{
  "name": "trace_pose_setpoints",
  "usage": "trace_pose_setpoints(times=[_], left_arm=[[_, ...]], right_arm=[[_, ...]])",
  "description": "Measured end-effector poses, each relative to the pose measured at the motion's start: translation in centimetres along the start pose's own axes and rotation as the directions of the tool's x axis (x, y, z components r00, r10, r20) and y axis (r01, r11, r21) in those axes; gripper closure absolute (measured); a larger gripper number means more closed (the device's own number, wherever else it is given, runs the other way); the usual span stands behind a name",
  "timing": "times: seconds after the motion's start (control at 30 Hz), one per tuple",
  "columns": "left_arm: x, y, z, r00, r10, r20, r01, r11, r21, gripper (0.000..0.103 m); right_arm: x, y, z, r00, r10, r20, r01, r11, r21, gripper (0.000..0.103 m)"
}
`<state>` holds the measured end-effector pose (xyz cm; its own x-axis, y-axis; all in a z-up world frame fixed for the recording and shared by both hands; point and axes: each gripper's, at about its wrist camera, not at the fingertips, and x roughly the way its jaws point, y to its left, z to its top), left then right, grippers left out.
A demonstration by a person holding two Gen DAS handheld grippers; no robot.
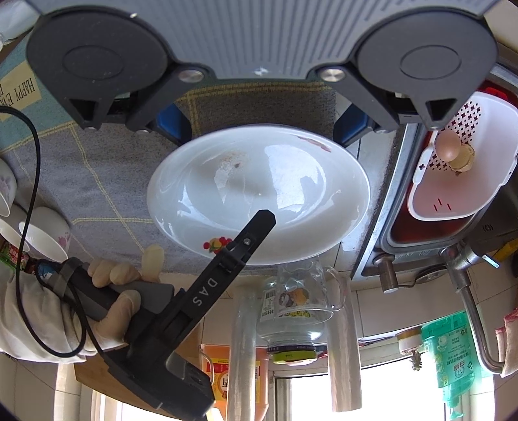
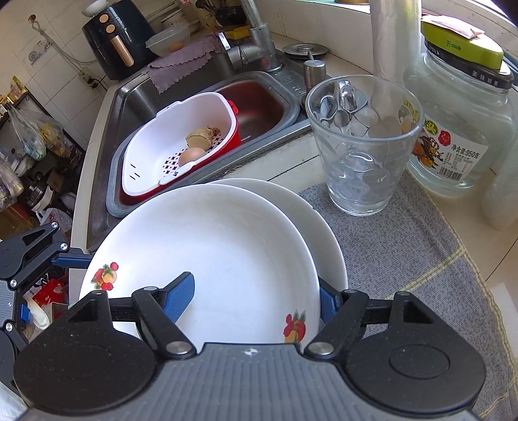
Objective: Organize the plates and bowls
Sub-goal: 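Lower the plate onto the stack and open the right gripper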
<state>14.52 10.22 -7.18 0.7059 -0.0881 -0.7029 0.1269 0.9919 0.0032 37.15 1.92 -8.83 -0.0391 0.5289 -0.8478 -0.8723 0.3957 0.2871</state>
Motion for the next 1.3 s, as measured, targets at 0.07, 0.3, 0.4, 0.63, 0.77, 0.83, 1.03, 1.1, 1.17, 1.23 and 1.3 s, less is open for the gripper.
trace_pose_setpoints(times=[0.07,0.3,0.4,0.63,0.77,0.83,1.03,1.1,1.17,1.23,1.3], left_arm=[[0.1,0.0,0.0,1.000,-0.004,-0.001,0.004,1.000,-0.002,0.009],[0.4,0.2,0.0,1.000,-0.013,-0.003,0.013,1.000,-0.013,0.009],[0.6,0.4,0.0,1.000,-0.016,-0.005,0.016,1.000,-0.018,0.009],[0.7,0.2,0.1,1.000,-0.015,0.006,0.014,1.000,0.025,0.009],[0.8,0.0,0.1,1.000,-0.013,0.007,0.013,0.999,0.042,0.009],[0.9,0.0,0.2,1.000,-0.015,0.006,0.015,0.999,0.044,0.009],[1.0,0.1,0.2,1.000,-0.015,0.005,0.015,0.998,0.053,0.008],[0.9,0.1,0.2,1.000,-0.018,0.008,0.018,0.999,0.044,0.008],[0.9,0.3,0.3,1.000,-0.020,0.009,0.020,0.999,0.035,0.008],[1.0,0.4,0.3,1.000,-0.012,0.007,0.012,0.999,0.032,0.006],[0.9,0.5,0.3,1.000,-0.022,0.009,0.021,0.999,0.024,0.006]], right_arm=[[-0.3,-0.1,-0.1,1.000,-0.003,0.000,0.003,1.000,0.001,0.022],[-1.3,0.0,-0.5,1.000,-0.016,0.009,0.015,1.000,0.006,0.020],[-1.7,0.2,-0.8,1.000,-0.020,0.012,0.019,1.000,0.008,0.018],[-2.6,0.2,-1.3,0.999,-0.031,0.027,0.030,0.999,0.017,0.016],[-2.8,0.6,-1.5,0.998,-0.048,0.026,0.048,0.999,0.012,0.015],[-2.9,0.8,-1.7,0.998,-0.055,0.026,0.055,0.998,0.009,0.015],[-3.0,1.0,-2.0,0.996,-0.086,0.020,0.086,0.996,0.007,0.011],[-3.0,1.0,-2.1,0.995,-0.096,0.018,0.096,0.995,0.004,0.009],[-3.1,1.0,-2.2,0.995,-0.094,0.024,0.094,0.996,0.008,0.006],[-3.3,1.1,-2.2,0.996,-0.080,0.035,0.080,0.997,0.008,0.003],[-3.5,1.4,-2.2,0.995,-0.093,0.041,0.093,0.996,-0.001,0.001]])
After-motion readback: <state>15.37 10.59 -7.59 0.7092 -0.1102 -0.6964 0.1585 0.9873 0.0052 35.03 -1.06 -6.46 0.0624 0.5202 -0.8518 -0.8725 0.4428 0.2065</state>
